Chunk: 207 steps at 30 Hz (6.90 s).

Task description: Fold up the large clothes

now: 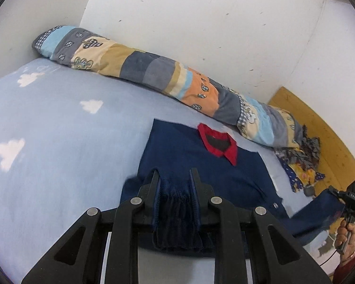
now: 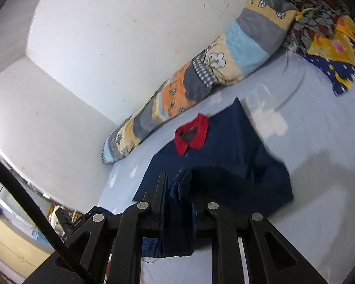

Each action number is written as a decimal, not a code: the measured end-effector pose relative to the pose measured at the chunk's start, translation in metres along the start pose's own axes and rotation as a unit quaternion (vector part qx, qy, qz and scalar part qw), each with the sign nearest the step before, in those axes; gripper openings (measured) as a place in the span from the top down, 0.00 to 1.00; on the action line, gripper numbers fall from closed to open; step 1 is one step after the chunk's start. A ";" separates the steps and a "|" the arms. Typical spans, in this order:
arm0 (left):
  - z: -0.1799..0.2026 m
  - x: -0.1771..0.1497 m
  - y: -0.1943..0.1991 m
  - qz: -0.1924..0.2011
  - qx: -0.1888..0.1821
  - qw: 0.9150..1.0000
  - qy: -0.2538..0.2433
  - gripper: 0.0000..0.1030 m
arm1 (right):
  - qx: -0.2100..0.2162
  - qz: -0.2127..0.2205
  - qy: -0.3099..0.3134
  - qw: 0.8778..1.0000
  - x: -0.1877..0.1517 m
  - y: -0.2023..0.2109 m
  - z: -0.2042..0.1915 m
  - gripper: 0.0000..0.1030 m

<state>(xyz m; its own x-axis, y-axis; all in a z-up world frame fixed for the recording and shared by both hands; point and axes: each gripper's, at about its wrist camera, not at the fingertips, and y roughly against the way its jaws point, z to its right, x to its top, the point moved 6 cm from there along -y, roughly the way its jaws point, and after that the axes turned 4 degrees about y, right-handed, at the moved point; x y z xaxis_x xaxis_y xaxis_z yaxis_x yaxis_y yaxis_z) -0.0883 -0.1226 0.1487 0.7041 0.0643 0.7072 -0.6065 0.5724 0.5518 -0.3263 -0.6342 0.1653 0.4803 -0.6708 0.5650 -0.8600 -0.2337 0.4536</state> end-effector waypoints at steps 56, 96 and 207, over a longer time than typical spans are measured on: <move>0.003 0.053 -0.227 -0.026 0.155 0.976 -0.149 0.16 | -0.191 -0.105 0.224 0.950 0.065 -0.268 0.055 0.76; 0.016 -0.077 -0.040 -0.042 0.198 0.978 -0.045 0.14 | -0.176 -0.090 0.022 0.980 -0.063 -0.119 0.019 0.56; -0.048 -0.067 -0.176 -0.111 0.231 0.966 0.010 0.14 | -0.254 -0.085 -0.042 0.962 -0.012 -0.176 0.160 0.70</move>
<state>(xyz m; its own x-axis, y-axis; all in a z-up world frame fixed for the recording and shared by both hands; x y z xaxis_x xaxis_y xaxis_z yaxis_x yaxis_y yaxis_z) -0.0113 -0.1888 -0.0173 0.8397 0.0016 0.5430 -0.5373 0.1473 0.8304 -0.2078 -0.6977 -0.0314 0.5725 -0.7127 0.4053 -0.5646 0.0158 0.8252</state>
